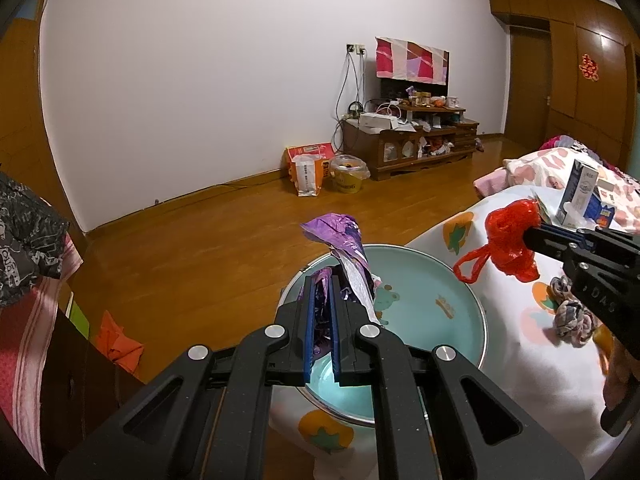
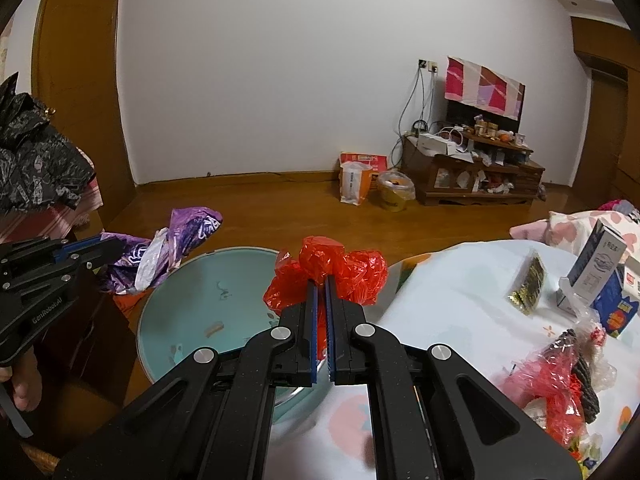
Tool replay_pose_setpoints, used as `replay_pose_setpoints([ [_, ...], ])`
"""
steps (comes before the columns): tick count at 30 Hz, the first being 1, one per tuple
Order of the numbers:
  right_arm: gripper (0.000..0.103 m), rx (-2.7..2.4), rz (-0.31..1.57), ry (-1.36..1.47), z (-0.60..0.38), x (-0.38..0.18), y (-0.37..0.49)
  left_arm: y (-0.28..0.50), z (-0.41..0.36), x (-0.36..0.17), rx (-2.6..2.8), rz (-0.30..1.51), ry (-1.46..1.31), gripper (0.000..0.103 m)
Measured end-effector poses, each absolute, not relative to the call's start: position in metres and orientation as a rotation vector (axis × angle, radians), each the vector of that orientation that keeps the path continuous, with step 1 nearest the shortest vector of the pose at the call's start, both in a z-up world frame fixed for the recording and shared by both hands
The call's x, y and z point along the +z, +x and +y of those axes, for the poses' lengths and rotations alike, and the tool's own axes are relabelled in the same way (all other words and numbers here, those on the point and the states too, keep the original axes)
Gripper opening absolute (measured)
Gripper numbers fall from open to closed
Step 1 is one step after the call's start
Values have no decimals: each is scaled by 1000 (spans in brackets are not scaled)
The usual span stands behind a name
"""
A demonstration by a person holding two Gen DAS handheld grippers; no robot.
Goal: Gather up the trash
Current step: 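Carry the purple wrapper and red bag over the blue bin with both tools, then open both tools to drop the wrapper and red bag into the bin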
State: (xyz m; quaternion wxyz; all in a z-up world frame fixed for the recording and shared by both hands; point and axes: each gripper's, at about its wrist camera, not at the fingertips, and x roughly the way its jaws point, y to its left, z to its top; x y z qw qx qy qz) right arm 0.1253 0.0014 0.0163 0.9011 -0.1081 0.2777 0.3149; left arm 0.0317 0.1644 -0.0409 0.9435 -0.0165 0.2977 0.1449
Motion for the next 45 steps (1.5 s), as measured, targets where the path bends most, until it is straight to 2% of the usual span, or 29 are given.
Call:
replay_pose_setpoints([
  [3,5,674,588,-226,5,15,125,32,163,-41,283,609,-35,11],
  [4,11,680,589,-225,6,14,125,32,161,-41,275,609,-34,12],
  [5,18,682,591,-224,8,14,125,32,160,-41,272,608,-34,20],
  [6,31,688,600,-222,9,12,126,31,159,-40,270,606,-35,26],
  [7,32,692,604,-220,9,10,126,31,158,-40,267,602,-34,30],
  [9,32,686,610,-227,10,8,126,30,156,-40,260,604,-30,31],
  [11,33,683,619,-225,10,6,126,30,155,-41,262,608,-28,39],
  [16,34,677,621,-231,11,6,125,31,152,-41,266,613,-24,44],
  [45,37,649,596,-217,-6,18,118,31,149,-42,265,614,-11,49],
])
